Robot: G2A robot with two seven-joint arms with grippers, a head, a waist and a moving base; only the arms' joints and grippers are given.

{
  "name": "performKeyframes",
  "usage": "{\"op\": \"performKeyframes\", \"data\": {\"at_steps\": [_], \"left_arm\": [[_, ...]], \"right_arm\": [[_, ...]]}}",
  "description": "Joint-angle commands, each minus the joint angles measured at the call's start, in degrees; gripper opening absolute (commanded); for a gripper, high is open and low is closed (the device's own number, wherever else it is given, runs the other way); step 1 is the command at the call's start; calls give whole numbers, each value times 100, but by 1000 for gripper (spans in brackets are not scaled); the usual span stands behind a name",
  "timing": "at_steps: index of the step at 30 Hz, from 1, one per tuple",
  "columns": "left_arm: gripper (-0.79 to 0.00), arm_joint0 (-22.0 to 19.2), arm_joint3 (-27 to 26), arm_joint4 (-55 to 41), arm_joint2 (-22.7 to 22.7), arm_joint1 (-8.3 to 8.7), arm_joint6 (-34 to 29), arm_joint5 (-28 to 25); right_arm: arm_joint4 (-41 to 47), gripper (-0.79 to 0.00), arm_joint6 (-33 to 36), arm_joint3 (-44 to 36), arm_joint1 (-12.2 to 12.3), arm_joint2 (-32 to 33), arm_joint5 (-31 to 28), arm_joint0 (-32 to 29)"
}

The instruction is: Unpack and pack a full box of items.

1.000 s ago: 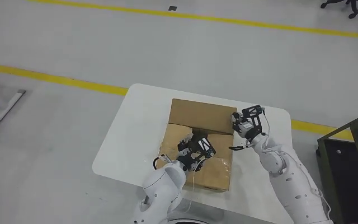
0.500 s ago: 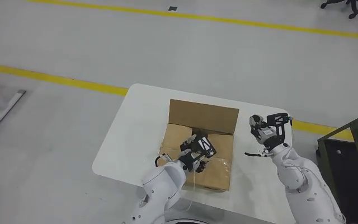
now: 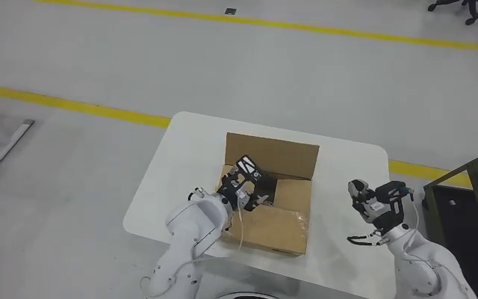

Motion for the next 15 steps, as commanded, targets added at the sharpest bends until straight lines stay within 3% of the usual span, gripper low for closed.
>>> {"op": "performKeyframes", "data": {"at_steps": [1,7,15], "left_arm": [[0,190,-180,37,-119,44,-117,-52],[0,584,-671,176,-412,153,-191,1],[0,641,-726,247,-439,185,-58,118]], "right_arm": [[-64,-785,-100,-11,20,91,-346,-103],[-205,-785,-338,23,77,206,-1254,-232],[-217,-785,-338,27,80,214,-1286,-232]]}}
